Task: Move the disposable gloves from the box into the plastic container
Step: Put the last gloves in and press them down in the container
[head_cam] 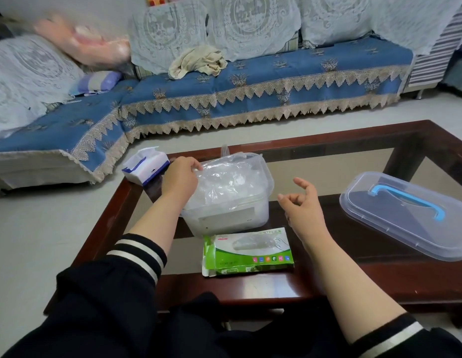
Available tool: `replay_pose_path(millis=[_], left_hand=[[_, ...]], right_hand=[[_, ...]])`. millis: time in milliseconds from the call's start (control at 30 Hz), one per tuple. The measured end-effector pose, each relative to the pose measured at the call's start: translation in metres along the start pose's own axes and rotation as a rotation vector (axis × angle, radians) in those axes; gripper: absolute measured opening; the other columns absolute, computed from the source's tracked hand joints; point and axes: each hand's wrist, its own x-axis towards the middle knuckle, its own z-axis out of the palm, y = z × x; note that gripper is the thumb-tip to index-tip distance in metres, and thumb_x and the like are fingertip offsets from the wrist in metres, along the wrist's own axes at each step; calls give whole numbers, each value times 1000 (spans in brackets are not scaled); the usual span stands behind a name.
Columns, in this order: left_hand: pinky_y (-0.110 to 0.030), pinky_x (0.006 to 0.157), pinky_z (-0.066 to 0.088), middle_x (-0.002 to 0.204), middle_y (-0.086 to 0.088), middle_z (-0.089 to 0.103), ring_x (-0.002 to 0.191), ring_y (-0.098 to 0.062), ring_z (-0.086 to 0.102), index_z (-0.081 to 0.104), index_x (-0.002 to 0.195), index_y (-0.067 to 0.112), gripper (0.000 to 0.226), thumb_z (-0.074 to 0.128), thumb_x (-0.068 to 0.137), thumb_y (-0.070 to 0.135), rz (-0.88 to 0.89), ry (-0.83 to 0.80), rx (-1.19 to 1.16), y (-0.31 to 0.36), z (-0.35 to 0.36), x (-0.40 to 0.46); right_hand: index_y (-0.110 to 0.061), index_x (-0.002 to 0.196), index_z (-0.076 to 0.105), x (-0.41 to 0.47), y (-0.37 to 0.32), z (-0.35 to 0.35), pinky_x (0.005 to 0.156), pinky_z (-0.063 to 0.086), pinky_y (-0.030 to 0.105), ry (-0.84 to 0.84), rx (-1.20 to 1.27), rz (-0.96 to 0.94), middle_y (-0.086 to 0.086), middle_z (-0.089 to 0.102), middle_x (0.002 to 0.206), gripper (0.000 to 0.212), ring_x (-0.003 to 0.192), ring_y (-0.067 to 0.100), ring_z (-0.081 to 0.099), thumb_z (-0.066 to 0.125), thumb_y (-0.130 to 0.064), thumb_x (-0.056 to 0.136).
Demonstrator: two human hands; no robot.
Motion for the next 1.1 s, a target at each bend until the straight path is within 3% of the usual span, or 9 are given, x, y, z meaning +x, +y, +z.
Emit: replay_pose_path(millis=[200,300,534,601,701,801,868,934,1101], left_hand=[[-30,66,36,116,-3,58,87,-20,54,67,97,17,30,45,91,-3,191,-27,307,-5,8,-11],[-30,71,37,117,-4,58,104,-23,53,67,104,15,30,45,92,-1,315,-107,428,-4,7,-5],[-40,101,32,128,0,52,117,-24,40,68,109,29,31,48,93,12,413,-159,671,-3,6,1],[-42,107,25,133,0,50,121,-25,37,70,106,28,34,47,91,9,375,-83,569,-4,3,-3],[-39,104,25,130,-2,51,118,-26,38,67,105,22,37,47,84,0,338,117,354,4,-3,-20],[-32,87,33,110,-7,58,99,-25,47,61,102,12,37,44,75,-6,537,267,142,18,2,-58],[-30,81,43,102,-2,60,90,-17,52,58,110,11,32,40,84,3,611,96,-87,25,12,-91],[-33,81,49,102,9,61,84,-5,56,53,121,21,27,45,95,18,442,-200,-223,22,25,-115],[-33,106,38,134,8,54,125,-9,46,37,141,28,77,78,76,35,180,-506,-235,-5,58,-128]], right_hand=[[-21,126,45,-9,-7,9,76,46,30,-149,-182,10,-5,61,73,44,69,10,55,66,-19,87],[-28,103,49,-17,-10,15,77,46,30,-199,-210,-7,-5,60,72,29,69,10,56,69,-19,85],[-25,74,55,-30,-11,17,67,43,27,-295,-451,-79,-11,57,70,23,65,3,50,73,-39,78],[-29,83,59,-33,-7,20,73,46,26,-430,-603,-116,-14,60,82,24,76,1,53,75,-44,75],[-29,119,56,-34,3,30,100,38,36,-594,-920,-209,-7,53,123,55,116,14,45,74,-52,73],[-30,133,45,-36,11,38,103,29,35,-648,-1157,-232,-2,43,137,67,127,22,35,71,-51,75],[-26,130,48,-35,14,41,99,34,35,-628,-1145,-209,1,46,131,60,122,24,39,71,-45,78],[-22,122,56,-35,12,42,92,41,35,-591,-1061,-186,2,53,121,47,115,24,46,69,-40,81],[-16,88,70,-31,3,36,74,49,32,-476,-940,-97,-1,62,86,14,90,23,61,64,-27,83]])
